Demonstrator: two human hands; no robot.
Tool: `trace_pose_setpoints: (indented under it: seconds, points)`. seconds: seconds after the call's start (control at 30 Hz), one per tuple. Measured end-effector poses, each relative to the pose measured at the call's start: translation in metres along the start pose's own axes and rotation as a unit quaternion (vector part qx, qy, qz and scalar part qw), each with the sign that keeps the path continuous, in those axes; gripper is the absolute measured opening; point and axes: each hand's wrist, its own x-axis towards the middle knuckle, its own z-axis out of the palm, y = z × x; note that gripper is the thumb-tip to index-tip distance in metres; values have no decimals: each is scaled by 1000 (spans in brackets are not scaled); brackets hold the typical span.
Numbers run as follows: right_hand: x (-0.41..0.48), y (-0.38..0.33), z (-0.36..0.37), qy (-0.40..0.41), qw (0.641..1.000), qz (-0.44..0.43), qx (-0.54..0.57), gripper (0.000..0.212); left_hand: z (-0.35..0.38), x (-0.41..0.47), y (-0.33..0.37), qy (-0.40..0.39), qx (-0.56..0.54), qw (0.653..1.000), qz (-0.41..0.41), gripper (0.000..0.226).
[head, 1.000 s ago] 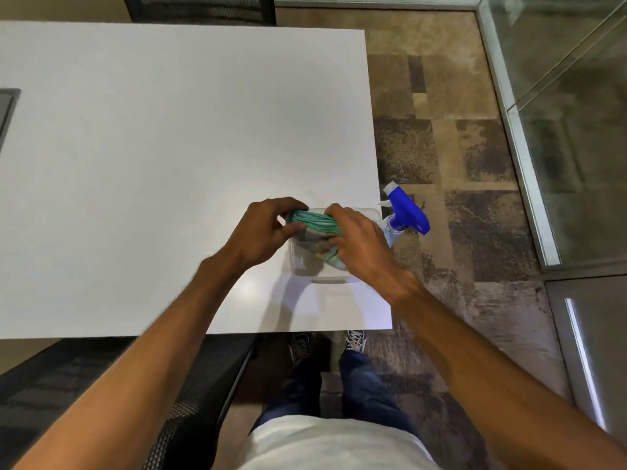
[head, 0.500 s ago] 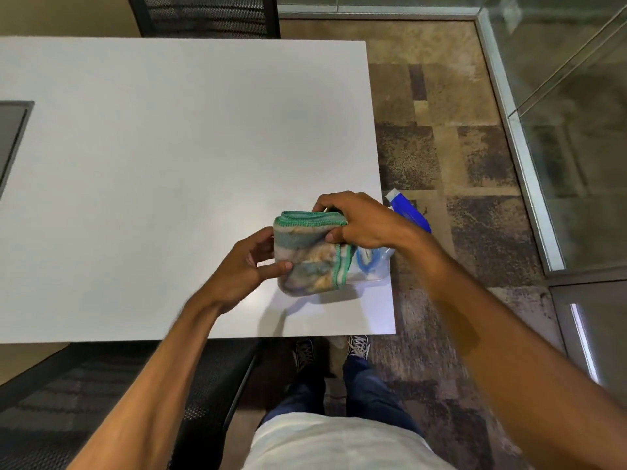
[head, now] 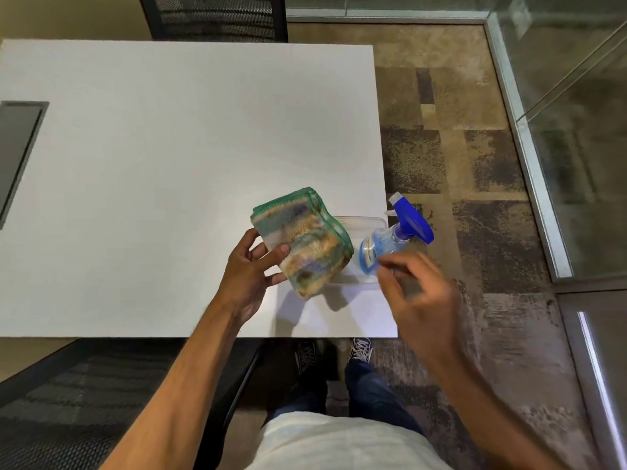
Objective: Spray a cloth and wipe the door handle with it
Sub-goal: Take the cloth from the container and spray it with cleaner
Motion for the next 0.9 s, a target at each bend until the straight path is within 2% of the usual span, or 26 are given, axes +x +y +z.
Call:
trace_pose_setpoints:
  seconds: [0.1,0.17,0.23,0.3,0.43,0.63,0.7,0.83,0.9]
  points:
    - [-31,41,-8,109,984,127,61,22,3,1,-3,6,-17,1000,1,57]
    - [-28,65,-10,135,967,202,73,34,5,3,-5,7,-26,1000,-1,52]
    - [-10,84,-11,70,971,222,48,62,6,4,-7,1,-34,999,-2,50]
    - [13,96,-8,-11,978,201,50,82,8,4,-9,-3,-41,999,-5,52]
    - [56,109,2,-99,976,145,129,91,13,2,-10,9,-42,999,-13,55]
    - [90,108,12,-128,964,138,186,72,12,-7,-10,35,-60,997,-21,55]
    - [98,106,17,-144,964,111,192,67,10,-10,-9,46,-70,996,-23,56]
    - [105,102,24,-166,951,89,244,43,7,-15,-9,56,-83,995,-21,56]
    - [107,99,28,-166,947,85,262,39,5,-16,-10,59,-83,995,-20,52]
